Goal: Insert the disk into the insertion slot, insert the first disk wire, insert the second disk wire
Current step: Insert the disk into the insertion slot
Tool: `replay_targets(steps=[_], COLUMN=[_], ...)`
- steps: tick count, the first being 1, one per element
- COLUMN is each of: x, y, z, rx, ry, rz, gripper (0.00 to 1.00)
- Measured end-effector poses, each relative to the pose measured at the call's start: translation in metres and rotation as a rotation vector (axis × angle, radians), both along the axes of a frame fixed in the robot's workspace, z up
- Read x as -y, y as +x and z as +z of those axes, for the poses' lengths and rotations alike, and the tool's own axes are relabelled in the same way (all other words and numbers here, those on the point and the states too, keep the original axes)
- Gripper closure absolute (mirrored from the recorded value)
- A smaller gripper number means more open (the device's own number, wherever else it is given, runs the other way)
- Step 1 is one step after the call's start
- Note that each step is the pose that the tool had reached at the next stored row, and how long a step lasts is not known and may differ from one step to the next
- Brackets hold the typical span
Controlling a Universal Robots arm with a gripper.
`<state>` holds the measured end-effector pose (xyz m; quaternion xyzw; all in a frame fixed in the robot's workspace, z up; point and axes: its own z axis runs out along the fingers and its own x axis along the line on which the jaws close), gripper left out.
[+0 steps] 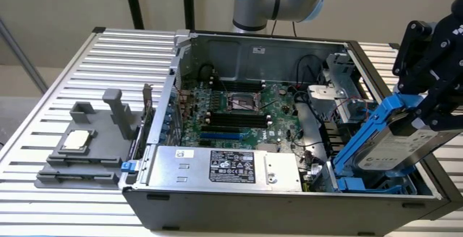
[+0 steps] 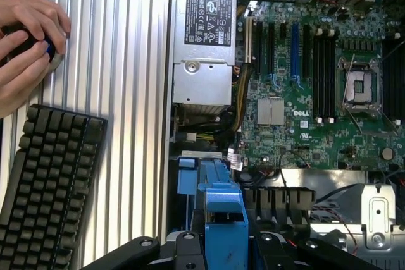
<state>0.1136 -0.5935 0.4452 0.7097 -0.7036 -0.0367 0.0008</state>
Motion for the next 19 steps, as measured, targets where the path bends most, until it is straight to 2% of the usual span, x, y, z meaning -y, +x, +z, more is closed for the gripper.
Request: replay_targets(steps=[8, 19], x=[0.0019, 0.0025], y=[-0.0003, -0.0011], z=[0.0001, -0.0010], rx=[0.0000, 0.0000], ry=[0.0001, 0.0004], rz=[0.002, 0.006], gripper=[0.68, 0.68])
